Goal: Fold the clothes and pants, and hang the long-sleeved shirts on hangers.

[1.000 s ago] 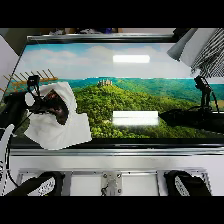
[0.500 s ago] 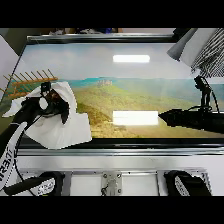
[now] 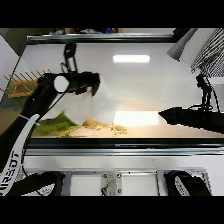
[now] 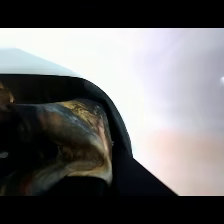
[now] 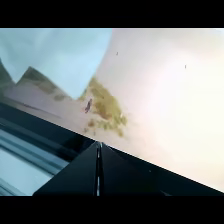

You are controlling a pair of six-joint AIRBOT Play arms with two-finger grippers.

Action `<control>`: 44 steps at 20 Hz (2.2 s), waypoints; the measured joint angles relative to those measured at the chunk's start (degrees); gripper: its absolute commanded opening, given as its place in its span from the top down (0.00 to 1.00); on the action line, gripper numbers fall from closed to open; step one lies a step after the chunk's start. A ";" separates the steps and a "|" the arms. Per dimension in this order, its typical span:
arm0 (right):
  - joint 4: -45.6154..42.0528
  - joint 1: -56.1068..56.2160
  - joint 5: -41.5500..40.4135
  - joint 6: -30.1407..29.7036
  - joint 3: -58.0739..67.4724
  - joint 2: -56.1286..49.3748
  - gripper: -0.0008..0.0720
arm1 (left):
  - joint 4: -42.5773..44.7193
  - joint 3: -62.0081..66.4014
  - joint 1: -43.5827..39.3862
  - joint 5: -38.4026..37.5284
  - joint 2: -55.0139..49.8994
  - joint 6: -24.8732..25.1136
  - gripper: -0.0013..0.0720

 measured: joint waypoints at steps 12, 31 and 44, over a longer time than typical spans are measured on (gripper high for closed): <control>-8.17 -0.04 -16.81 -0.11 -0.02 -0.07 0.97 | -1.70 26.49 -3.67 -10.40 -21.97 -0.13 0.00; -2.56 0.00 -11.15 0.81 -0.02 -9.01 0.96 | -17.94 6.82 1.75 -18.21 -30.08 0.26 0.57; -6.23 -10.69 -11.10 9.84 -9.11 -26.64 0.23 | -17.86 11.43 6.19 -22.80 -26.56 7.41 0.97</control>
